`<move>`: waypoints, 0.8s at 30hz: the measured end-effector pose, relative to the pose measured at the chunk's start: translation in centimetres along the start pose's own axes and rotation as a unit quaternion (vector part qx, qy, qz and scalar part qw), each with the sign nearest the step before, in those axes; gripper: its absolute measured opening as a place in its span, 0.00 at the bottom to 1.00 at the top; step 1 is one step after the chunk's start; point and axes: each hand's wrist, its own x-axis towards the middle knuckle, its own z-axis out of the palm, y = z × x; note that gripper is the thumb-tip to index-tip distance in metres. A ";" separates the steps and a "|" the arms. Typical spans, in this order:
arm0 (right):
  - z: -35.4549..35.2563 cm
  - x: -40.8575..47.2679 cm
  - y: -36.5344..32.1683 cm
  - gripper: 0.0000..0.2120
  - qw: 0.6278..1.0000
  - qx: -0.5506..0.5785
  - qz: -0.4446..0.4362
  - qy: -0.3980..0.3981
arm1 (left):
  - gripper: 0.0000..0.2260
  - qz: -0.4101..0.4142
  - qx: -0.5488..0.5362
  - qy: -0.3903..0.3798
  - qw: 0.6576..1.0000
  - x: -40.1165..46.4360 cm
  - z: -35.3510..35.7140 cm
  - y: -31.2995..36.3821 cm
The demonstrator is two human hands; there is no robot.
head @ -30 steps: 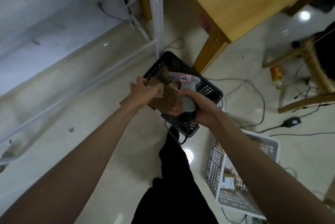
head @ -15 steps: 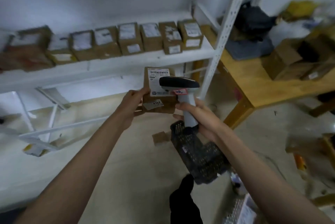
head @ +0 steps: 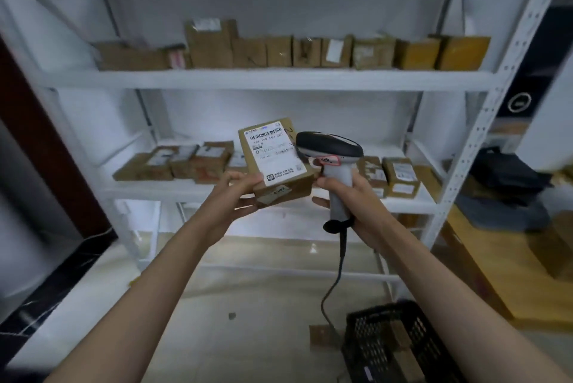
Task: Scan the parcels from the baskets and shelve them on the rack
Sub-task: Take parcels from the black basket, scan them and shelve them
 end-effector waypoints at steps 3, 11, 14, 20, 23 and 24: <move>1.6 1.2 -2.4 0.12 0.998 -0.049 -0.047 -0.008 | 0.20 0.054 0.008 0.054 0.997 -0.3 -2.0 2.4; 4.5 3.8 -9.6 0.12 0.985 -0.117 -0.121 -0.044 | 0.26 0.172 0.087 0.144 0.971 -0.4 -3.9 9.0; 5.1 4.6 -11.7 0.15 0.979 -0.146 -0.132 -0.045 | 0.30 0.218 0.127 0.170 0.953 -0.1 -3.7 10.9; 4.6 5.6 -14.3 0.11 0.976 -0.127 -0.151 -0.090 | 0.32 0.301 0.186 0.219 0.909 0.5 -2.3 13.7; 3.9 6.0 -15.3 0.10 0.976 -0.108 -0.159 -0.104 | 0.33 0.322 0.198 0.228 0.897 1.1 -1.8 14.3; 3.5 6.2 -15.6 0.09 0.976 -0.102 -0.160 -0.106 | 0.33 0.325 0.203 0.230 0.894 1.3 -1.5 14.5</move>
